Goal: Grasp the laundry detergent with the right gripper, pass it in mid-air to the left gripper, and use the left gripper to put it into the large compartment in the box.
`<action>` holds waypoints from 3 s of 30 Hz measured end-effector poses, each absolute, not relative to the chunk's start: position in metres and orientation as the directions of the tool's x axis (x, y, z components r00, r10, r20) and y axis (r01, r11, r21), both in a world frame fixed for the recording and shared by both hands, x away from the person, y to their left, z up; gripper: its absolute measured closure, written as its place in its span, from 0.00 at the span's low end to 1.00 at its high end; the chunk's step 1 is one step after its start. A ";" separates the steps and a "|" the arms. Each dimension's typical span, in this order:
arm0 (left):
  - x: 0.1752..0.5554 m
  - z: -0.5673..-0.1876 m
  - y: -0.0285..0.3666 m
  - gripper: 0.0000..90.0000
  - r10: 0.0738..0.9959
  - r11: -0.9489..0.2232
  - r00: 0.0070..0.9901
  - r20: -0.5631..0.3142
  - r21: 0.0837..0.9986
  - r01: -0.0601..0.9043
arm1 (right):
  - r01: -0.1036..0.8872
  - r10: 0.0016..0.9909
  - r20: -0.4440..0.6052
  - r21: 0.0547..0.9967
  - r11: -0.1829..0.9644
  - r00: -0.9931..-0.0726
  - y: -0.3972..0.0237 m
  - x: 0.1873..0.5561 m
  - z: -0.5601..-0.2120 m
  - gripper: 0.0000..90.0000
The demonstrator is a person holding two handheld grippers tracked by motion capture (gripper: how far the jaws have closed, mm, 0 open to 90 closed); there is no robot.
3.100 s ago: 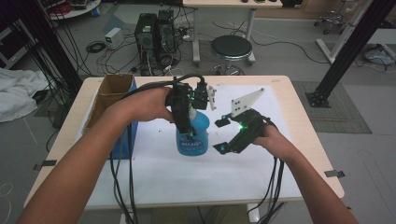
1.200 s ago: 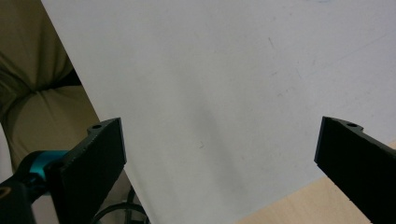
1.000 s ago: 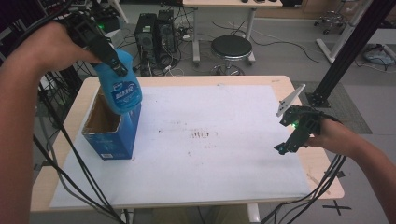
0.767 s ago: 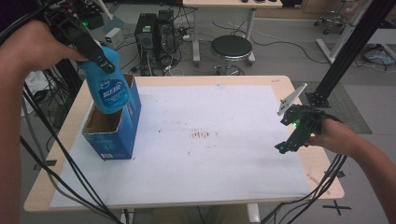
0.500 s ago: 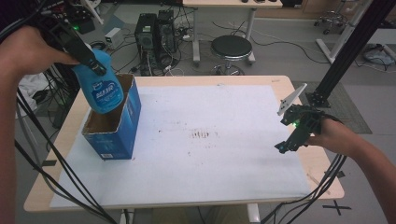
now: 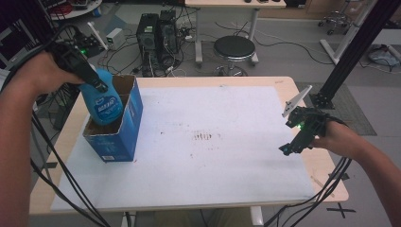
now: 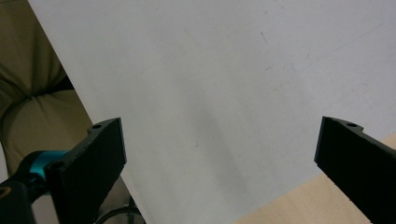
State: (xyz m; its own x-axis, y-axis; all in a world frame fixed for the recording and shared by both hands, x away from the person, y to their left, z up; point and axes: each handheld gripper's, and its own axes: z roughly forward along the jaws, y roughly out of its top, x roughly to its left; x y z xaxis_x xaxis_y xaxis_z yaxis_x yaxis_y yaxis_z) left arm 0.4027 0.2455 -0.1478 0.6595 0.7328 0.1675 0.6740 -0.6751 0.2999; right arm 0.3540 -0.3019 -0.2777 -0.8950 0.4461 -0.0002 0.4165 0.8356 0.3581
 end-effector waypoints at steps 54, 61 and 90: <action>0.413 -0.255 0.268 0.32 0.700 -0.701 0.703 0.123 0.307 0.644 | 0.440 0.471 0.004 0.361 0.822 -0.882 -0.303 0.350 -0.282 0.01; 0.402 -0.231 0.273 0.28 0.711 -0.684 0.690 0.135 0.360 0.635 | 0.430 0.465 -0.006 0.370 0.824 -0.885 -0.302 0.348 -0.279 0.01; 0.408 -0.176 0.171 0.28 0.456 -0.832 0.878 0.145 0.421 0.362 | 0.433 0.475 -0.019 0.381 0.817 -0.880 -0.294 0.345 -0.270 0.01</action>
